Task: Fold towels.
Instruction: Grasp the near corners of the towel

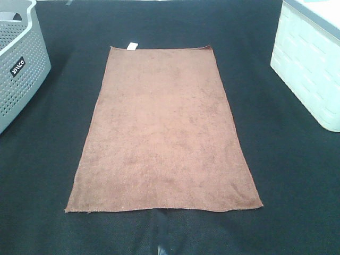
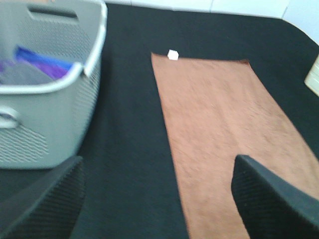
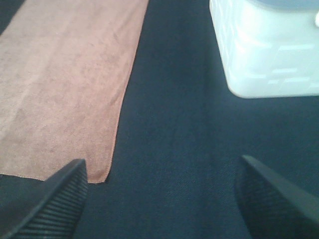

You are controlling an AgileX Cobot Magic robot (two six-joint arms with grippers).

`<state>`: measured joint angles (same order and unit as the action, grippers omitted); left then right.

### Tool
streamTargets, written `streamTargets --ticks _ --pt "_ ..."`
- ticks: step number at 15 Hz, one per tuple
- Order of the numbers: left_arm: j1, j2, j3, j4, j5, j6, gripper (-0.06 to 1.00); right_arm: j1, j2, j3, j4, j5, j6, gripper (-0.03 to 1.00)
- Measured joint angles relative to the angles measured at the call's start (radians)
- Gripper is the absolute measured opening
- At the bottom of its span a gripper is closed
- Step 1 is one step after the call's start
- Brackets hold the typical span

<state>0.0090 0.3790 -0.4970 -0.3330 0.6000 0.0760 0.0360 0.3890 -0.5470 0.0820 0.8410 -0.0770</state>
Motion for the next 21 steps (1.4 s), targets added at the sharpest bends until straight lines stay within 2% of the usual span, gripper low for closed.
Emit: streamTargets --ticks 1,2,4,5,6,9,11,12,14,17,21 --pt "0.0 0.089 0.0 -0.064 -0.008 0.0 0.76 0.0 0.069 -0.002 0.004 -0.016 0.023 0.76" --pt "0.0 0.089 0.0 -0.064 -0.008 0.0 0.76 0.0 0.069 -0.002 0.004 -0.016 0.023 0.76" --pt "0.0 0.253 0.001 -0.197 -0.015 0.033 0.76 0.0 0.211 -0.024 0.018 -0.023 0.04 0.76" --pt "0.0 0.341 0.001 -0.266 -0.017 0.087 0.76 0.0 0.297 -0.043 0.037 -0.024 0.041 0.76" --pt "0.0 0.464 0.001 -0.365 -0.019 0.191 0.76 0.0 0.402 -0.064 0.065 -0.025 0.042 0.76" --pt "0.0 0.673 0.001 -0.544 -0.022 0.385 0.76 0.0 0.604 -0.07 0.146 -0.031 0.037 0.76" --pt "0.0 0.825 0.001 -0.673 -0.024 0.543 0.76 0.0 0.759 -0.07 0.221 -0.052 -0.034 0.76" --pt "0.0 0.825 0.001 -0.673 -0.024 0.543 0.76 0.0 0.759 -0.07 0.221 -0.052 -0.034 0.76" --pt "0.0 0.921 0.001 -0.751 -0.024 0.642 0.76 0.0 0.851 -0.07 0.284 -0.097 -0.106 0.76" --pt "-0.003 1.067 0.001 -0.825 -0.03 0.747 0.76 0.0 1.004 -0.07 0.407 -0.183 -0.221 0.76" --pt "-0.003 1.208 -0.001 -0.925 -0.032 0.852 0.76 0.0 1.15 -0.07 0.562 -0.248 -0.382 0.76"
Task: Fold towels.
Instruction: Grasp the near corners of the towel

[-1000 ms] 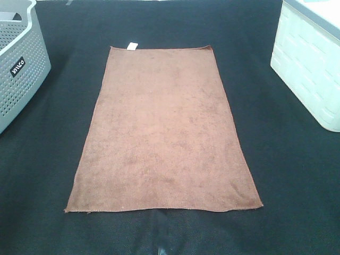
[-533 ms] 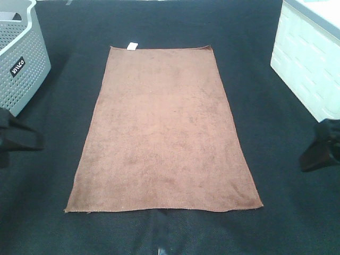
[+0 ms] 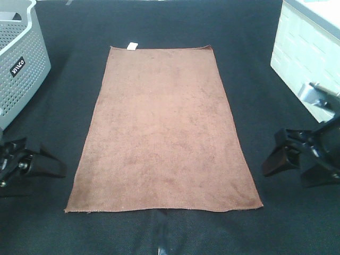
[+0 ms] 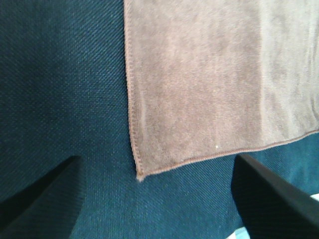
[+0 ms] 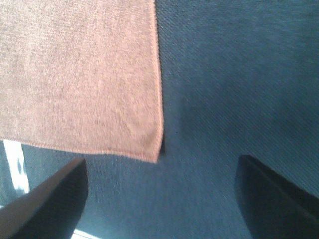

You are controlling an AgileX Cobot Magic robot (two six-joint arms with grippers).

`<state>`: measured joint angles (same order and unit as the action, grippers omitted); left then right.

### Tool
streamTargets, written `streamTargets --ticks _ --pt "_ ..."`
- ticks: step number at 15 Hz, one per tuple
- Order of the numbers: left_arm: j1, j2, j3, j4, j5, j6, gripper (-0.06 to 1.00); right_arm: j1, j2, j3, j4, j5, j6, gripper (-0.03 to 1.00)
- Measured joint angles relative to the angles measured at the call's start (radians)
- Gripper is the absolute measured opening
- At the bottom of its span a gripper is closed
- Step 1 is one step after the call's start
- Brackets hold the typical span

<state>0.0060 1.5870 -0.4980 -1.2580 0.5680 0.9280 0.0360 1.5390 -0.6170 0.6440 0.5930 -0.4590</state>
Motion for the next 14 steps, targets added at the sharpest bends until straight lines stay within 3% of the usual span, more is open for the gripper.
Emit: streamTargets --ticks 3,7,11,14 --pt "0.0 0.094 0.002 -0.158 -0.001 0.16 0.76 0.0 0.134 -0.002 0.176 -0.045 -0.152 0.76" --pt "-0.01 0.184 0.002 -0.256 0.024 0.254 0.76 0.0 0.25 -0.004 0.389 -0.049 -0.362 0.73" --pt "-0.082 0.262 -0.028 -0.34 0.044 0.326 0.72 0.006 0.287 -0.009 0.49 -0.041 -0.458 0.67" --pt "-0.127 0.317 -0.082 -0.361 0.059 0.33 0.62 0.105 0.34 -0.068 0.503 -0.026 -0.471 0.65"
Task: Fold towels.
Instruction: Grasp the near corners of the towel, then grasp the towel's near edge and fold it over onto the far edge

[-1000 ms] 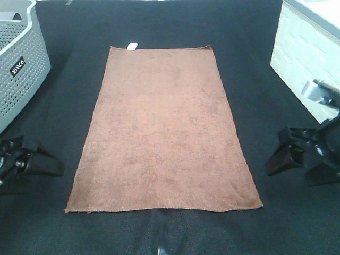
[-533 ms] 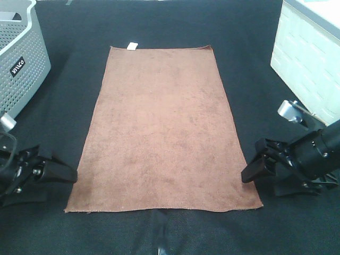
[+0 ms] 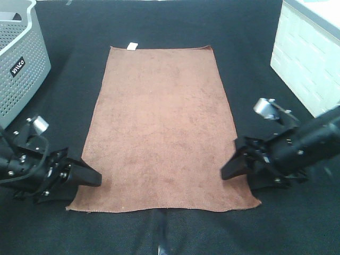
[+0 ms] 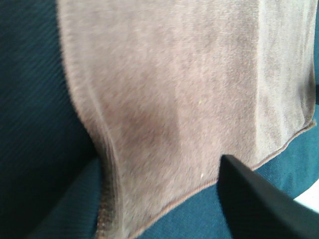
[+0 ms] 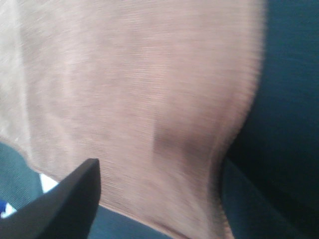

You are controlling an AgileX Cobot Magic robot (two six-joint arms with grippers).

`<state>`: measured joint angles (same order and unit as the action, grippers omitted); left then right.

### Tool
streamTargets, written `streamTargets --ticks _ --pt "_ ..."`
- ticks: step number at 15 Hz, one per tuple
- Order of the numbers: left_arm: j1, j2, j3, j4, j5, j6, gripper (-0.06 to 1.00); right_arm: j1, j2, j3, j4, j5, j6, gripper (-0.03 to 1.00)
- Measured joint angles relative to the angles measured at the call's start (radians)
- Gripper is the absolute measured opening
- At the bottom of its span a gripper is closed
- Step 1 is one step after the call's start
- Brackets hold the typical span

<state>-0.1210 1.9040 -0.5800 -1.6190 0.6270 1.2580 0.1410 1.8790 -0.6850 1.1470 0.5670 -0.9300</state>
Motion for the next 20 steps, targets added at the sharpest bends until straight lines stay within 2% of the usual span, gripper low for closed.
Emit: streamTargets --ticks 2,3,4,5,6,8,11,12,14,16,17,20 --pt "-0.036 0.023 -0.027 0.0 -0.007 -0.006 0.49 0.035 0.019 -0.022 0.002 -0.01 0.045 0.52" --pt "-0.05 0.027 -0.035 0.0 -0.012 -0.008 0.38 0.035 0.025 -0.023 -0.01 -0.028 0.084 0.38" --pt "-0.056 0.028 -0.039 0.001 -0.011 -0.008 0.19 0.035 0.027 -0.023 -0.051 -0.059 0.133 0.12" --pt "-0.056 0.031 -0.039 0.01 -0.013 -0.008 0.05 0.035 0.028 -0.023 -0.067 -0.065 0.153 0.04" --pt "-0.056 0.032 -0.039 0.021 -0.016 -0.008 0.01 0.036 0.028 -0.023 -0.08 -0.07 0.182 0.0" --pt "-0.056 0.031 -0.04 0.035 -0.015 -0.019 0.0 0.036 0.025 -0.023 -0.085 -0.07 0.215 0.0" --pt "-0.056 -0.04 -0.041 0.151 -0.015 -0.115 0.0 0.036 -0.034 -0.022 -0.172 -0.055 0.286 0.0" --pt "-0.056 -0.04 -0.041 0.151 -0.015 -0.115 0.0 0.036 -0.034 -0.022 -0.172 -0.055 0.286 0.0" --pt "-0.056 -0.093 -0.041 0.251 -0.015 -0.205 0.0 0.036 -0.078 -0.022 -0.234 -0.021 0.348 0.0" --pt "-0.056 -0.155 -0.041 0.408 -0.004 -0.323 0.0 0.036 -0.105 -0.022 -0.292 0.049 0.391 0.0" --pt "-0.056 -0.182 -0.04 0.459 0.003 -0.359 0.0 0.036 -0.121 -0.018 -0.304 0.066 0.399 0.0" --pt "-0.056 -0.267 0.035 0.505 0.011 -0.396 0.0 0.036 -0.197 0.055 -0.31 0.073 0.409 0.0"
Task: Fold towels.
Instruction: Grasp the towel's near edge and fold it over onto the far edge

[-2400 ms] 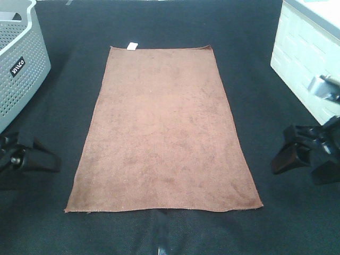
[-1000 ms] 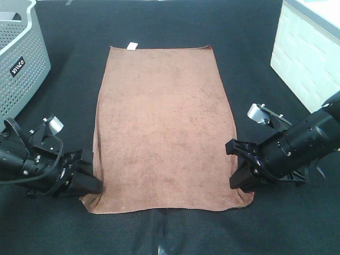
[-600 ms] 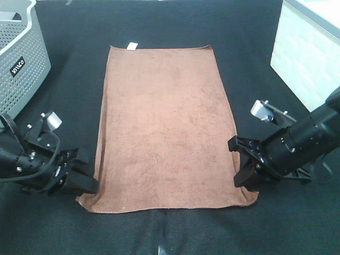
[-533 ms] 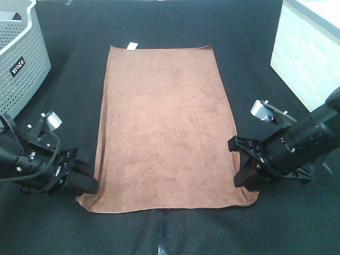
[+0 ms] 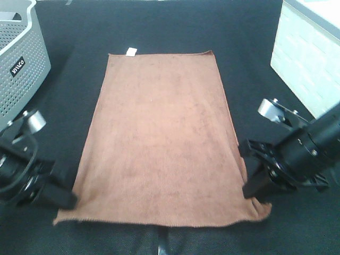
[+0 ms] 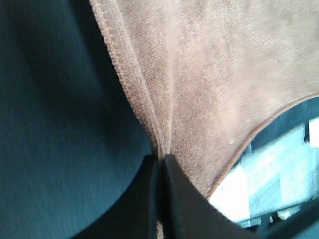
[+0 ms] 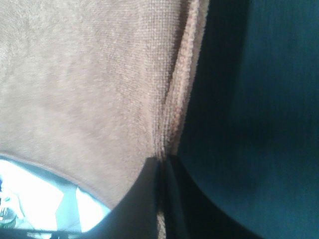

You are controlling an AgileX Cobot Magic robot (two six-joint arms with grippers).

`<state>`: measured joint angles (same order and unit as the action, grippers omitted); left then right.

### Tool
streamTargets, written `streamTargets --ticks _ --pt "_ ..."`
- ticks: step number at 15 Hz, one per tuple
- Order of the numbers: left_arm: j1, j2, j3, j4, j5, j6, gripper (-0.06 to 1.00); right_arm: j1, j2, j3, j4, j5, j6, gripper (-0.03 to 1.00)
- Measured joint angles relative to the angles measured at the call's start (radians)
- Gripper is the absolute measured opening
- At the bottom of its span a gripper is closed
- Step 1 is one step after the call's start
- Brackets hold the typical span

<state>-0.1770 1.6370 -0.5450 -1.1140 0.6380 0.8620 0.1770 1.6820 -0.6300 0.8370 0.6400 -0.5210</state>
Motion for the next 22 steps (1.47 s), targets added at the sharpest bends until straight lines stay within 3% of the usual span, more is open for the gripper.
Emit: streamTargets --ticks 5,9,12,17,20,22 --pt "0.0 -0.196 0.206 0.011 0.011 -0.003 0.0 0.0 -0.16 0.226 0.004 0.006 0.012 0.0" --pt "0.0 -0.239 0.23 -0.013 -0.006 -0.016 0.0 0.0 -0.194 0.233 0.008 0.008 0.003 0.0" --pt "0.0 -0.238 0.171 -0.033 -0.044 -0.06 0.0 0.0 -0.19 0.127 -0.012 0.009 -0.006 0.0" --pt "0.0 -0.19 -0.018 -0.031 -0.185 -0.112 0.0 0.0 -0.064 -0.185 -0.106 0.029 0.032 0.0" --pt "0.0 -0.011 -0.244 0.029 -0.225 -0.112 0.0 0.0 0.09 -0.429 -0.131 0.041 0.044 0.0" --pt "0.0 0.05 -0.316 0.056 -0.225 -0.112 0.0 0.0 0.14 -0.503 -0.137 0.046 0.053 0.0"
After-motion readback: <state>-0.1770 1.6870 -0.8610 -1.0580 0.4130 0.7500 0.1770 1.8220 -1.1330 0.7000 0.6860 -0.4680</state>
